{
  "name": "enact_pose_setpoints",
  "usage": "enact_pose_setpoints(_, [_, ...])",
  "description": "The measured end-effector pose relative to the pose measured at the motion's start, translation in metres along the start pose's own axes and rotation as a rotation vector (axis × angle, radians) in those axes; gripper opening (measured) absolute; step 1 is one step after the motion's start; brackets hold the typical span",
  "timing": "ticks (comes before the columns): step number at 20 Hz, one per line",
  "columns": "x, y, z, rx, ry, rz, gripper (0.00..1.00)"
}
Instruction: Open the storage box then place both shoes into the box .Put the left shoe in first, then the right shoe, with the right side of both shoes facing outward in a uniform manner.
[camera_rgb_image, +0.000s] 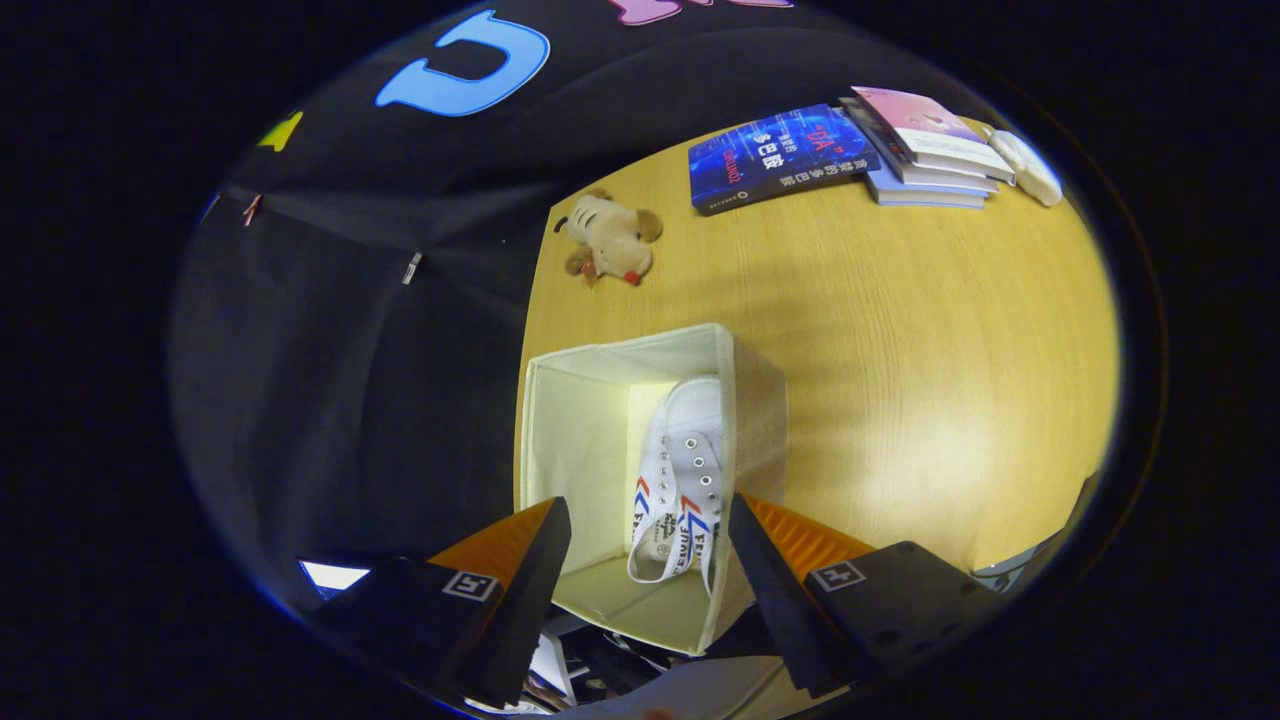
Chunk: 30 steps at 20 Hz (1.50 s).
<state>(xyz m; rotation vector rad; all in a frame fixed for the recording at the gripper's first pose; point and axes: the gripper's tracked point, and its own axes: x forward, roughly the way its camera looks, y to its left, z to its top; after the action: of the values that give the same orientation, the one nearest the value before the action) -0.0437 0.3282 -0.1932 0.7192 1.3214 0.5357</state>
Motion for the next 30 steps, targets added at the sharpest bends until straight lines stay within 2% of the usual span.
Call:
enact_pose_setpoints(3, [-0.023,-0.026,0.022,-0.009,-0.085,-0.022,0.97])
enact_pose_setpoints(11, [-0.097,-0.116,0.074,-0.086,-0.324,-0.207,0.97])
enact_pose_setpoints(17, [-0.16,-0.147,0.111,-0.166,-0.566,-0.293,0.97])
enact_pose_setpoints(25, [-0.238,-0.14,0.132,-0.375,-0.849,-0.345,0.97])
enact_pose_setpoints(30, [-0.275,-0.119,0.124,-0.509,-1.006,-0.376,0.97])
